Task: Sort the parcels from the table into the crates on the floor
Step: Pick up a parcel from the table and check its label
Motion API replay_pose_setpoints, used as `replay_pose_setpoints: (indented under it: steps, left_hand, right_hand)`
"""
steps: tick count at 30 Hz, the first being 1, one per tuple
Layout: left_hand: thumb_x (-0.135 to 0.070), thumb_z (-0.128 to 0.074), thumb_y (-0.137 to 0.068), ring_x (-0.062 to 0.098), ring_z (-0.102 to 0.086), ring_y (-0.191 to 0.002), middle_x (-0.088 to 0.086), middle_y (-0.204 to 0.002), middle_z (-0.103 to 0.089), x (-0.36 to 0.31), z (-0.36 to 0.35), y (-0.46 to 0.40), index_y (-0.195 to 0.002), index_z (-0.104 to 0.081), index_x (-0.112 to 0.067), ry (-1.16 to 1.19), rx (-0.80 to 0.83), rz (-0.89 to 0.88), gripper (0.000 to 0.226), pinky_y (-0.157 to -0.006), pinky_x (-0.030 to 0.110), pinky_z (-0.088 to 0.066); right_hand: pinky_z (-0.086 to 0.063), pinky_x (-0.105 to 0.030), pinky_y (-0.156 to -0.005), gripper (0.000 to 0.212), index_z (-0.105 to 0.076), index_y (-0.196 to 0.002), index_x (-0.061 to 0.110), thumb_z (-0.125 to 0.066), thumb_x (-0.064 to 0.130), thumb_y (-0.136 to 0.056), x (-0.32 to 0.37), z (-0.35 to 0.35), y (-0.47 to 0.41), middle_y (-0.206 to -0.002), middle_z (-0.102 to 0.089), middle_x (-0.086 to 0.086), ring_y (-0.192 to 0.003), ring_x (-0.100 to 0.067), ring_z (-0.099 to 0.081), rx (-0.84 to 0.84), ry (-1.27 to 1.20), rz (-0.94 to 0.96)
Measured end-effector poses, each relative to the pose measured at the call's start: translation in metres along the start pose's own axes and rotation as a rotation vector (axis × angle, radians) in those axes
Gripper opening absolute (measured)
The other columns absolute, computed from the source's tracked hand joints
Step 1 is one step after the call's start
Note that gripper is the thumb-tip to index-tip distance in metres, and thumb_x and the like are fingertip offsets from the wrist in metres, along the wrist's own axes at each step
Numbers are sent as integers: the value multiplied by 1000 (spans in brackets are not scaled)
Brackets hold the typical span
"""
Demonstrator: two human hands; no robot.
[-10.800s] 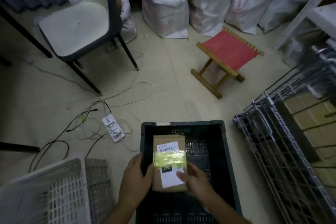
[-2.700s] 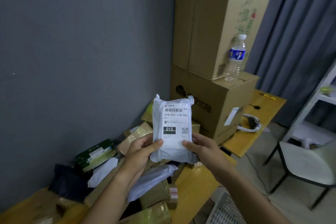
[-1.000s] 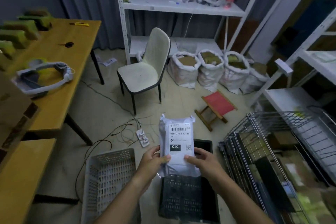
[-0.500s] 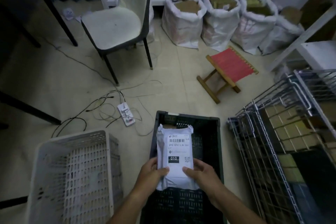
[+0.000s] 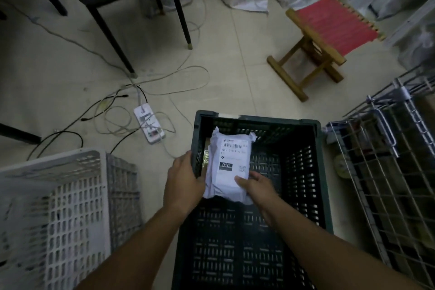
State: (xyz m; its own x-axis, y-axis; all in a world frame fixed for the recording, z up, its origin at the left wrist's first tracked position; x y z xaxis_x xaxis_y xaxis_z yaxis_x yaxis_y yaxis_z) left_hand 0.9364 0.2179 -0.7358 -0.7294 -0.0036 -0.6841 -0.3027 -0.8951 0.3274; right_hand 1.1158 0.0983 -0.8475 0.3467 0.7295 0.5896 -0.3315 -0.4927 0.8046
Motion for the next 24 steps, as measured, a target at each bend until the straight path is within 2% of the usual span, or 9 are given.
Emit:
replay_pose_setpoints:
  steps: [2, 3, 6, 9, 11, 16, 21, 24]
  left_hand:
    - [-4, -57, -85, 27, -59, -101, 7, -108, -61, 10, -13, -13, -120, -54, -18, -6, 45, -4, 37, -73, 31, -46]
    - [-3, -54, -84, 27, -60, -99, 8, -107, -62, 15, -17, -19, -123, -53, -18, -20, 54, 8, 42, -73, 33, -49]
    - [1, -53, -85, 31, -63, -99, 13, -113, -65, 25, -19, -29, -147, -41, -13, -100, 45, 38, 65, -79, 39, -54]
    - [-2, -58, -88, 28, -63, -99, 15, -115, -65, 28, -23, -30, -157, -25, -10, -131, 63, 77, 78, -72, 30, -48]
    - [-3, -59, -88, 27, -63, -93, 14, -109, -66, 28, -22, -31, -158, -23, -11, -154, 51, 85, 79, -67, 27, -42]
    - [-10, -63, -88, 27, -65, -88, 10, -104, -69, 30, -21, -35, -157, -28, -13, -178, 25, 63, 77, -62, 28, -43]
    - [-5, -61, -90, 22, -64, -91, 10, -112, -68, 29, -20, -35, -159, -16, -13, -210, 1, 63, 83, -61, 19, -36]
    - [-5, -63, -89, 21, -64, -97, 9, -117, -66, 29, -21, -35, -160, -11, -12, -252, 0, 69, 88, -63, 17, -34]
  right_hand:
    - [-56, -49, -98, 45, -63, -132, 8, -75, 12, -90, -7, -6, -25, -123, -71, -12, -103, -31, -71, -11, 7, 1]
    - [-56, -49, -97, 45, -63, -133, 8, -76, 12, -90, -9, -9, -35, -125, -70, -13, -104, -31, -71, -15, 11, -2]
    - [-57, -49, -96, 46, -61, -135, 9, -74, 11, -91, -14, -17, -57, -127, -69, -12, -104, -31, -70, -17, 15, -5]
    - [-56, -48, -98, 47, -60, -137, 9, -71, 8, -92, -16, -27, -74, -128, -68, -13, -105, -31, -70, -18, 15, -5]
    - [-56, -49, -99, 46, -60, -137, 9, -71, 7, -92, -16, -34, -84, -129, -68, -13, -106, -31, -69, -29, 23, -5]
    - [-55, -43, -96, 41, -64, -132, 4, -71, 3, -91, -16, -45, -101, -127, -69, -15, -97, -26, -64, -67, 106, -9]
    - [-54, -41, -96, 36, -68, -127, 5, -71, 9, -92, -23, -54, -112, -125, -70, -15, -106, -31, -67, -106, 174, -28]
    - [-54, -37, -92, 31, -72, -119, 6, -74, 15, -90, -21, -55, -115, -113, -72, -11, -98, -26, -66, -148, 186, -21]
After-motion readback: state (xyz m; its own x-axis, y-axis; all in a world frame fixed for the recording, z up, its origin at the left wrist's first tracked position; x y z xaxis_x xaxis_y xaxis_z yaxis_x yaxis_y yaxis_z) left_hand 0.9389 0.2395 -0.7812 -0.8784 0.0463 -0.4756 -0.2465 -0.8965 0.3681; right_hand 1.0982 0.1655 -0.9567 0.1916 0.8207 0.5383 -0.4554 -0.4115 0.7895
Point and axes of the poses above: each hand's wrist, its own y-axis away from the middle knuckle, its own z-axis out of the back of the hand, x = y × z, the point moved 10 cm from there along -y, towards the middle knuckle
